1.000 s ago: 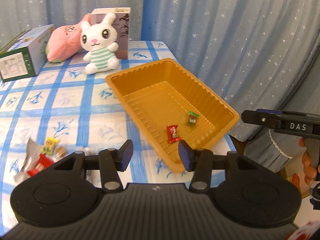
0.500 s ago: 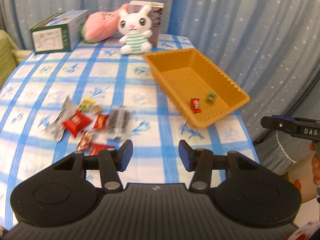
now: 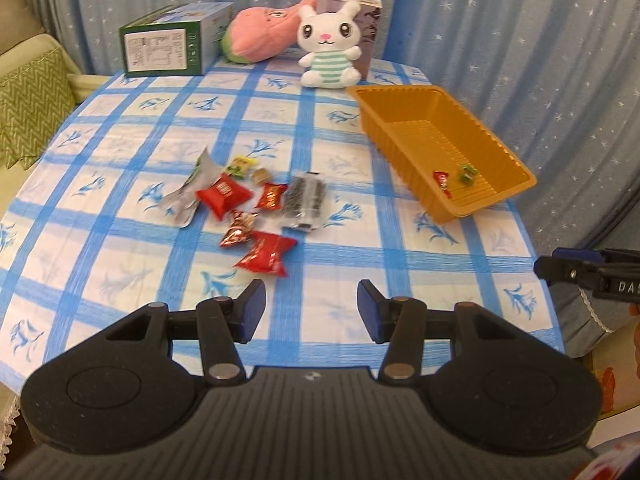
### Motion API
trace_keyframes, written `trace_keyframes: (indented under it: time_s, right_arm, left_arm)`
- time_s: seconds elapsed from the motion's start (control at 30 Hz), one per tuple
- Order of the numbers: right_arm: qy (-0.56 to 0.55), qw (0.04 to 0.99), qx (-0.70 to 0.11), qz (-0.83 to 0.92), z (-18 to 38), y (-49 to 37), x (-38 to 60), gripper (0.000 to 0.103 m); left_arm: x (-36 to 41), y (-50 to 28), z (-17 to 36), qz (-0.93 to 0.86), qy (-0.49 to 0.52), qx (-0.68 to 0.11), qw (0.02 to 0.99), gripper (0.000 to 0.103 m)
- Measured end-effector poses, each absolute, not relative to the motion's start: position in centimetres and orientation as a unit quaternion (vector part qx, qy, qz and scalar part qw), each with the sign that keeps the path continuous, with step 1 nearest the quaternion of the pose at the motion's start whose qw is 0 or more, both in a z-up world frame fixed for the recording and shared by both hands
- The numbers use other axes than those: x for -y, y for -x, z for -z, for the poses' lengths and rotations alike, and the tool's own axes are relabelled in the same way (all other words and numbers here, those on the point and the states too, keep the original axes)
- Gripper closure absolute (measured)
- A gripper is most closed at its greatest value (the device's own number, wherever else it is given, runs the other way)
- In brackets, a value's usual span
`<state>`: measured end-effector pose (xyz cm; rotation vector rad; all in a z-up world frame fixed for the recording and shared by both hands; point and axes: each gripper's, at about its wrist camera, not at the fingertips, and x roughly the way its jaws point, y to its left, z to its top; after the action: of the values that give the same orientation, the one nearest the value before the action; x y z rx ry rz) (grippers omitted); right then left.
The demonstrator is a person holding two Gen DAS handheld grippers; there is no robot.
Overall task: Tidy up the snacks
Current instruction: 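Move both open grippers back toward the snack pile, then grasp the clear packet of dark sticks with the right gripper while the left grasps a red candy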
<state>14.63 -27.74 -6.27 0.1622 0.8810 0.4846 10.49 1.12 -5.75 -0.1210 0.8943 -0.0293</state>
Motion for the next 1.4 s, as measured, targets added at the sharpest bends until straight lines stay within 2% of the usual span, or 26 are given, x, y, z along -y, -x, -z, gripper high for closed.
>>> trace_keyframes:
  time_s: [0.77,1.4]
  right_arm:
    - [-0.036,0.843,-0.448,-0.295,9.5,-16.5,17.2,0.043]
    - [-0.067,0.856,-0.451,-0.243,12.5,-24.9,9.3,0.044]
  left_arm:
    - [-8.9,-9.0,7.4,-0.052,0.079,-0.438,0.894,0.056]
    - [-14.9,-14.7,8.6,-0.045,0.06,-0.431,0.899,0.056]
